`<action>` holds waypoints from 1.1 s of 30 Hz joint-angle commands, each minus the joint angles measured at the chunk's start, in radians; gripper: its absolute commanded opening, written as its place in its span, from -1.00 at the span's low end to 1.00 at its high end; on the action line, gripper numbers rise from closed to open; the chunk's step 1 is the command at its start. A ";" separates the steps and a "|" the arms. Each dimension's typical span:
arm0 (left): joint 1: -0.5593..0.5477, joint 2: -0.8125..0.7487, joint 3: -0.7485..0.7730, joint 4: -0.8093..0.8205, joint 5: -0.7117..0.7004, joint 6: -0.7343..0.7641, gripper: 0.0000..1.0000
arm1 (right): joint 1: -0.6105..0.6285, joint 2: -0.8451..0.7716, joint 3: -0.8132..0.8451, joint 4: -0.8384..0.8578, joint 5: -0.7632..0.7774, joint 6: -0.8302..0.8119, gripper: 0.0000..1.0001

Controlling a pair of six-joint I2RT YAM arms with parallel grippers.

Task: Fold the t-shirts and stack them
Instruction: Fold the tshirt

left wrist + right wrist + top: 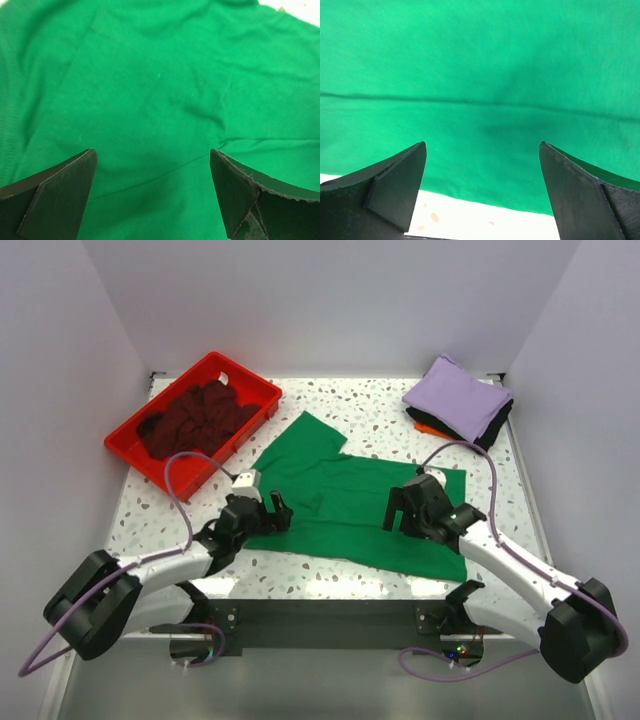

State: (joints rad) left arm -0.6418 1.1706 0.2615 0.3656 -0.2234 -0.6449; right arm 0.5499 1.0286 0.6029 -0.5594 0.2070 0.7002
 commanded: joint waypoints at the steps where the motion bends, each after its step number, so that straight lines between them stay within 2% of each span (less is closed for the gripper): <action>1: 0.001 -0.074 0.016 -0.070 -0.074 -0.010 1.00 | 0.005 0.020 0.081 0.074 0.028 -0.065 0.96; 5: 0.001 0.002 0.125 -0.019 -0.077 0.054 1.00 | 0.005 0.114 0.093 0.196 0.002 -0.097 0.96; 10: 0.001 0.151 0.194 0.162 0.005 0.097 1.00 | 0.008 0.240 0.089 0.326 -0.015 -0.125 0.93; 15: 0.001 0.308 0.211 0.337 0.091 0.117 1.00 | 0.010 0.248 0.009 0.443 0.002 -0.125 0.90; 22: -0.001 0.397 0.148 0.380 0.073 0.099 1.00 | 0.010 0.264 -0.026 0.428 0.014 -0.117 0.90; 25: -0.002 0.374 0.046 0.420 0.059 0.051 1.00 | 0.010 0.268 -0.037 0.395 0.017 -0.107 0.90; 33: -0.038 0.322 -0.037 0.342 0.035 -0.019 1.00 | 0.008 0.263 -0.077 0.331 -0.053 -0.030 0.91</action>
State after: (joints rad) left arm -0.6575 1.4975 0.2752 0.8001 -0.1680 -0.6052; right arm 0.5556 1.2888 0.5537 -0.1875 0.1890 0.6151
